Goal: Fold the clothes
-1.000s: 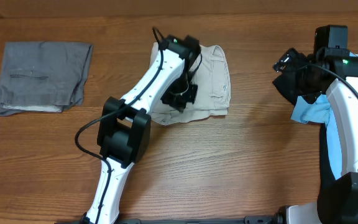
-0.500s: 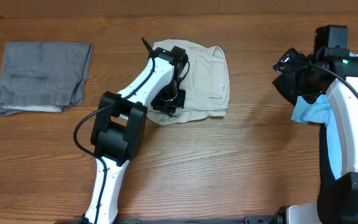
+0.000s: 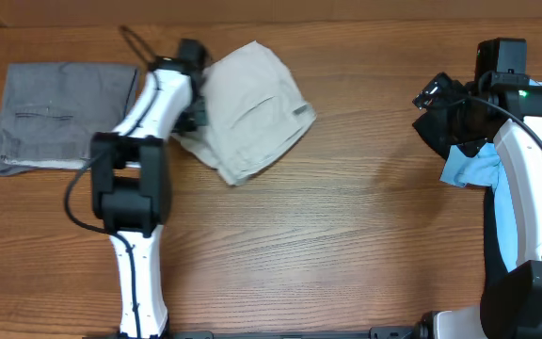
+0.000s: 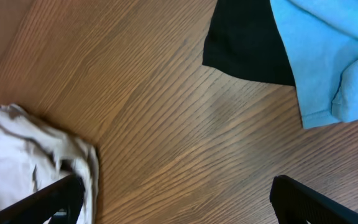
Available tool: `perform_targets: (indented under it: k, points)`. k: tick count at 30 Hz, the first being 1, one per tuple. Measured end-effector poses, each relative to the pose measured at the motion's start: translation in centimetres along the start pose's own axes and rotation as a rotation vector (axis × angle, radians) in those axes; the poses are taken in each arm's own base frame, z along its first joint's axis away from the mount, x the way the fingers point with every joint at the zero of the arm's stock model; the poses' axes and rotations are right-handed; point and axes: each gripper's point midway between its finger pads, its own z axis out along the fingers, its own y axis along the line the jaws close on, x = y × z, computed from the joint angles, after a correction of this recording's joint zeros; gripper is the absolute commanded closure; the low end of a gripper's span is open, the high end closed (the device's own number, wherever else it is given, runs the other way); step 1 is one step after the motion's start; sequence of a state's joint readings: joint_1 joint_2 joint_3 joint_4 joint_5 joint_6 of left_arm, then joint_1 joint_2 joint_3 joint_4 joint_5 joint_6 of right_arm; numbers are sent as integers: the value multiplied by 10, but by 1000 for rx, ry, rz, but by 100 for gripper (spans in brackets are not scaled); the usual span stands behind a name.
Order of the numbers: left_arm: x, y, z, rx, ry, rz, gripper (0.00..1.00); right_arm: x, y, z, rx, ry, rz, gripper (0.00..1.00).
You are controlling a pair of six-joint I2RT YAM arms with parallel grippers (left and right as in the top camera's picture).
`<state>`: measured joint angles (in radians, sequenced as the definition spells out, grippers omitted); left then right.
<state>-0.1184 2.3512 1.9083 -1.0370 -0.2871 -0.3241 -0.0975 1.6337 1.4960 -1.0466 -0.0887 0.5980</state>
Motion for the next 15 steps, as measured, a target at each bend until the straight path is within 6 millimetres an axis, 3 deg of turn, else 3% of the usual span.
perform_targets:
  k: [2,4,7,10,15]
  points:
    - [-5,15,-7,-14,15,-23,81,0,0,0,0,0,1,0]
    - [-14,17,-25,-7,0,-33,76,0,0,0,0,0,0,0]
    - [-34,-3,-66,65,-76,-28,71,0,0,0,0,0,0,0]
    - [-40,-45,-112,205,-150,13,74,0,0,0,0,0,0,0]
    - [-32,-129,-168,408,-266,121,96,0,0,0,0,0,0,0]
